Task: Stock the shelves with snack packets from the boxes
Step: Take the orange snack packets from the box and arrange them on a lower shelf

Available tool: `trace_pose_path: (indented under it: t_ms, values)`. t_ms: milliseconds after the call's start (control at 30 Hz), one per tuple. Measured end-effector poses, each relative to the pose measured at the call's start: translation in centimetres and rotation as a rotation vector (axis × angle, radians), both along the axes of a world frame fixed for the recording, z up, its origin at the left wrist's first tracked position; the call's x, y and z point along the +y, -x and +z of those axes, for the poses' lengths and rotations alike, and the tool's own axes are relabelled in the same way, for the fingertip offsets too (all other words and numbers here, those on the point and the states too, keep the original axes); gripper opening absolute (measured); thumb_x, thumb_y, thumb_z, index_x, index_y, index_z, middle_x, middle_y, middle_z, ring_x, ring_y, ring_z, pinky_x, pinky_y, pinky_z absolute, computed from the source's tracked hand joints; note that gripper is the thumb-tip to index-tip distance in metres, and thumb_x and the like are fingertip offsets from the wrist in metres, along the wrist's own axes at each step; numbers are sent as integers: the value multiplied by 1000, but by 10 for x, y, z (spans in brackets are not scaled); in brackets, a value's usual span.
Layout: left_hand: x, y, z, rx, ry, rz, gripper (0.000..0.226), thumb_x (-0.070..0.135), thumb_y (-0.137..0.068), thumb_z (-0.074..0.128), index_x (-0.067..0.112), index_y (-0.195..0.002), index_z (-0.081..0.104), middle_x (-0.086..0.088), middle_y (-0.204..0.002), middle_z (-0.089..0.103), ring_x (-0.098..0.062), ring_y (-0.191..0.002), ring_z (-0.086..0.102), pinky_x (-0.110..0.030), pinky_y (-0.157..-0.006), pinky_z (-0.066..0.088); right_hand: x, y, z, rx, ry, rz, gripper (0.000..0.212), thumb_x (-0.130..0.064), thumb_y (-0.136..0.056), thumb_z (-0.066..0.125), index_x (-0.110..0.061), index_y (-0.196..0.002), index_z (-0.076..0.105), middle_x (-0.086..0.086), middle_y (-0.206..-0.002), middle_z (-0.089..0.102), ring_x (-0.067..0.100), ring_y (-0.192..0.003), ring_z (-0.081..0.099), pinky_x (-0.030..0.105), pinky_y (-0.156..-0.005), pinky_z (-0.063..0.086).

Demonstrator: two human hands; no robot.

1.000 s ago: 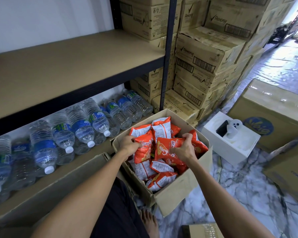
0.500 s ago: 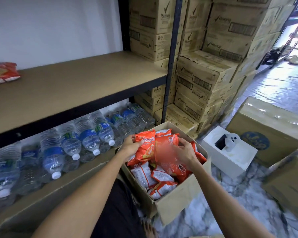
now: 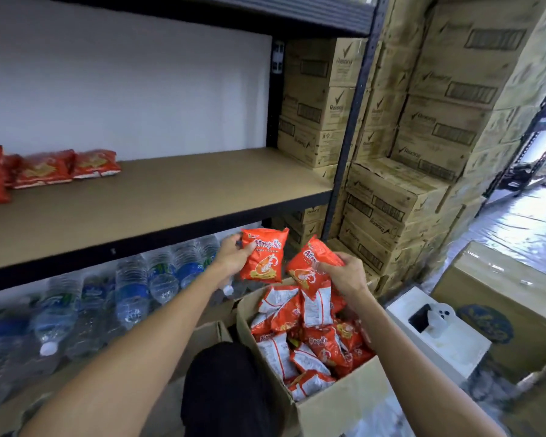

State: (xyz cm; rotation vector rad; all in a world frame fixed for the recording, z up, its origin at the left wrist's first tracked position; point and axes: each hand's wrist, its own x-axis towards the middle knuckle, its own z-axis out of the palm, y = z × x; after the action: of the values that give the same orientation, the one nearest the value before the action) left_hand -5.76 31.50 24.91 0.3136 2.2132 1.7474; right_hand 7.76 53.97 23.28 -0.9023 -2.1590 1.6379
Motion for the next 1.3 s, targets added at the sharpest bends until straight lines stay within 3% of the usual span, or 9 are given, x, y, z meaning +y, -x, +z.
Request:
trace_pose_path:
  t_ms: [233, 400, 500, 633, 733, 867, 967, 1167, 1300]
  values:
    - [-46, 4, 53, 134, 21, 52, 25, 27, -103, 52, 20, -127, 50, -4, -116, 65, -18, -99, 67, -44, -93, 56, -38, 37, 52, 64, 35, 124, 62, -31, -66, 93, -15, -118, 62, 6, -109, 72, 23, -93, 73, 46, -78, 62]
    - [-84, 0, 92, 107, -97, 94, 20, 24, -107, 41, 24, -127, 39, -2, -106, 63, -18, -91, 68, -35, -78, 60, -76, 61, 81, 201, 33, 184, 78, -27, -60, 96, -28, -126, 53, 6, -118, 65, 24, -102, 68, 45, -73, 63]
    - [-111, 7, 110, 163, -131, 188, 23, 22, -109, 36, 15, -131, 40, -5, -103, 63, -20, -88, 67, -34, -76, 59, -104, 81, 95, 285, 56, 215, 91, -33, -56, 97, -31, -130, 44, 8, -122, 65, 23, -103, 68, 49, -83, 61]
    - [-153, 13, 129, 165, -206, 272, 25, 29, -108, 36, 16, -128, 42, -9, -113, 64, -18, -89, 69, -32, -74, 57, -157, 104, 118, 342, 16, 299, 83, -30, -71, 90, -33, -134, 37, 4, -124, 63, 22, -103, 69, 48, -86, 60]
    - [-188, 17, 142, 186, -134, 273, 60, 45, -99, 54, 17, -147, 32, -2, -124, 65, -16, -94, 71, -37, -85, 58, -195, 123, 133, 350, 74, 397, 76, -24, -80, 83, -27, -139, 34, 1, -117, 63, 18, -94, 70, 38, -78, 60]
    - [-226, 20, 156, 260, -6, 281, 84, 19, -90, 73, 18, -153, 19, 4, -131, 56, -1, -92, 60, -14, -72, 48, -238, 150, 141, 393, 62, 446, 52, -21, -83, 80, -24, -123, 46, 4, -119, 67, 19, -91, 72, 41, -78, 62]
    - [-253, 34, 160, 265, 16, 338, 95, 19, -86, 77, 16, -157, 13, -3, -145, 50, -14, -114, 57, -28, -91, 50, -264, 173, 142, 413, 68, 476, 47, -19, -83, 80, -20, -120, 52, 6, -118, 69, 18, -92, 72, 39, -77, 61]
    - [-286, 74, 154, 297, 3, 427, 89, 18, -85, 77, 17, -154, 22, 5, -130, 52, -18, -118, 57, -39, -101, 49, -294, 227, 138, 439, 102, 505, 48, -14, -80, 82, -12, -120, 56, 10, -117, 70, 20, -93, 72, 42, -83, 61]
    - [-299, 117, 135, 340, -66, 655, 89, 17, -75, 86, 22, -146, 32, -4, -135, 56, -19, -118, 58, -41, -101, 51, -310, 265, 136, 466, 206, 442, 51, -10, -79, 82, -12, -120, 54, 5, -110, 68, 12, -82, 69, 26, -65, 56]
